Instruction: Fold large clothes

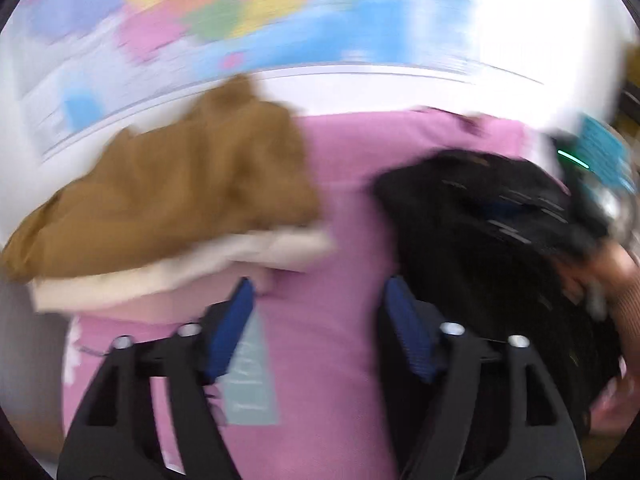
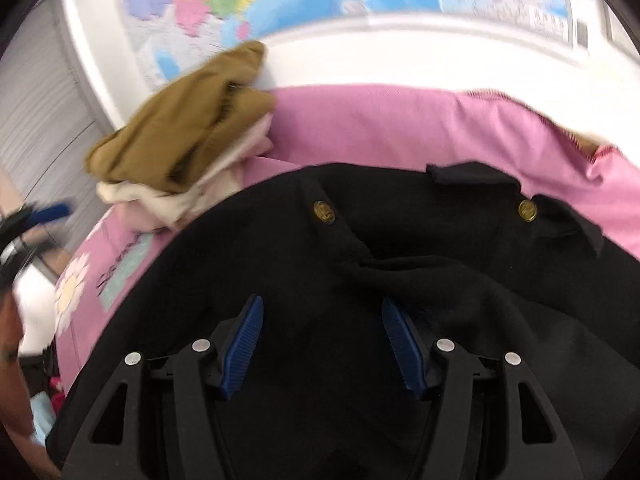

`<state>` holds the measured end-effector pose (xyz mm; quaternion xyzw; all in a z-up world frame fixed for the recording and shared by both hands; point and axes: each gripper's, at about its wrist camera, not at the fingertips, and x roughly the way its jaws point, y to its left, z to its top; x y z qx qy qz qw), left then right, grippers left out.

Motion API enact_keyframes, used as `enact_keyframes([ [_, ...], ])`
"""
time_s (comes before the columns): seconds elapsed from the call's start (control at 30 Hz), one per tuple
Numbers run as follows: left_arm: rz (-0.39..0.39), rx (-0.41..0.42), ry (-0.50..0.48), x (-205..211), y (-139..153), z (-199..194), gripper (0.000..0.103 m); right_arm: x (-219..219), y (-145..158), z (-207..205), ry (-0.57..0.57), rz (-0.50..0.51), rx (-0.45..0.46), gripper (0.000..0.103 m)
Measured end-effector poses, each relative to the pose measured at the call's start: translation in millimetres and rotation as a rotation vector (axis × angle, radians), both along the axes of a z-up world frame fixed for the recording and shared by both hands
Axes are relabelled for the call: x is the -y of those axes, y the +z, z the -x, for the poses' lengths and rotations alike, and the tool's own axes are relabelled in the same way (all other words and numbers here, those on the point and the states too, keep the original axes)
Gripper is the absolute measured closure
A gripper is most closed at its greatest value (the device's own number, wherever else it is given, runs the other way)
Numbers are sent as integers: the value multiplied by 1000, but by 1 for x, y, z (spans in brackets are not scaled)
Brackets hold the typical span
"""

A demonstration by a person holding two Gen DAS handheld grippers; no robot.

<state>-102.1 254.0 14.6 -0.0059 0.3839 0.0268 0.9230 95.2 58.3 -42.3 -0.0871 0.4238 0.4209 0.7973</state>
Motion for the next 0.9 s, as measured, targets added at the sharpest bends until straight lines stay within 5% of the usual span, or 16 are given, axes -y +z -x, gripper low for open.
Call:
enact_keyframes([
  [0.13,102,-54,-187,52,-19,8,19,-10,-8,-11,-43,9,-25,41],
  [0.27,117,-144,-210,77,-47,-5,23,-10,-5,-7,-33,1,-23,41],
  [0.3,140,-184,-201,75,-57,-12,50,-7,-5,-5,-29,0,-23,41],
  [0.33,143,-212,-181,71,-64,-19,88,-5,-4,-4,-28,3,-19,41],
  [0.43,161,-208,-94,40,-61,-30,98,0,-2,-2,-22,-1,-18,41],
  [0.67,47,-57,148,-34,-1,-28,96,-6,11,4,2,-27,35,41],
  [0.8,-66,-71,243,-35,1,-35,45,-27,-2,-5,7,-5,-5,41],
  [0.9,-61,-28,218,-28,11,-25,39,-34,-15,-13,-6,24,-37,41],
])
